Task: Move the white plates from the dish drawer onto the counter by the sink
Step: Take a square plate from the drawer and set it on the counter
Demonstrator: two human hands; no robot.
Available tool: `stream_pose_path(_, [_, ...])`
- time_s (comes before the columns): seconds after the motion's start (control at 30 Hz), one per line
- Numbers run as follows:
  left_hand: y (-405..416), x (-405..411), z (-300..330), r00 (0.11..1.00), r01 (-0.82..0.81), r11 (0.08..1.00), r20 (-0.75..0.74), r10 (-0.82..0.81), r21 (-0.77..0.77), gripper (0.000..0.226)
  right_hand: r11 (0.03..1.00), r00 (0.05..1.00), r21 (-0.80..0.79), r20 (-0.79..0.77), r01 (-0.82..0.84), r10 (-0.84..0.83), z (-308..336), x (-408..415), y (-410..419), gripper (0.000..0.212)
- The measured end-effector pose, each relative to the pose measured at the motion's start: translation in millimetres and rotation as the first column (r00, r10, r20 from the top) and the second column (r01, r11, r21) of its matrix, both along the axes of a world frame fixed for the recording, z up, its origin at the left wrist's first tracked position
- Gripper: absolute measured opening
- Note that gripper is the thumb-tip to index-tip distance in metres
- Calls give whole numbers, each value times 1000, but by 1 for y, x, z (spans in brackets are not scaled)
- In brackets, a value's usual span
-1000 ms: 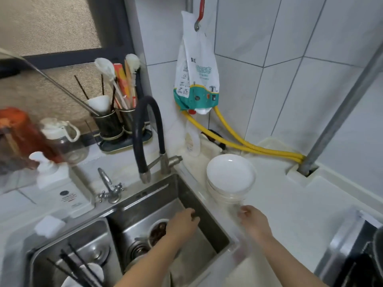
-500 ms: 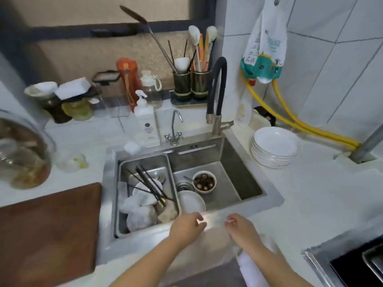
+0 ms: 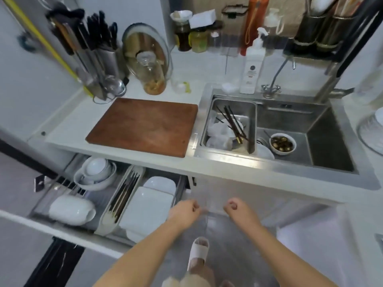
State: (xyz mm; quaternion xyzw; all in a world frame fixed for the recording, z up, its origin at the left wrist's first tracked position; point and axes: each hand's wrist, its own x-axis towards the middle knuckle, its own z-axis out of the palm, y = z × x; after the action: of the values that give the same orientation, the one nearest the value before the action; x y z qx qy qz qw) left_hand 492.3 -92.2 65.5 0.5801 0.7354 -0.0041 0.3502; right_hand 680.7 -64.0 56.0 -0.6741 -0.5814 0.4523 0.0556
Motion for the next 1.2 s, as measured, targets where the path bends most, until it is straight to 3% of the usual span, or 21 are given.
stream_pose_path(0.17, [-32, -82, -11, 978, -209, 977, -7, 209, -47, 28, 991, 992, -41, 14, -125, 126, -7, -75, -11, 25])
stream_pose_path(0.37, [-45, -178, -32, 956, -292, 945, -31, 291, -145, 27, 975, 981, -103, -7, -195, 195, -22, -173, -15, 33])
stream_pose_path(0.53, [-33, -251, -55, 967, -254, 945, -39, 251, -205, 30, 977, 993, -178, -13, -115, 115, -53, -249, -20, 27])
stream_pose_path(0.77, [-1, -299, -112, 977, -204, 923, 1, 215, -325, 31, 934, 994, -345, -14, 98, -109, -109, -302, -20, 37])
stream_pose_path(0.97, [17, -302, -166, 962, -242, 894, 26, 272, -378, 31, 904, 968, -347, 62, 249, -243, -150, -313, -14, 48])
stream_pose_path(1.2, [32, -309, -209, 974, -226, 922, -70, 215, -315, 42, 876, 933, -326, 172, 356, -316, -191, -319, -10, 71])
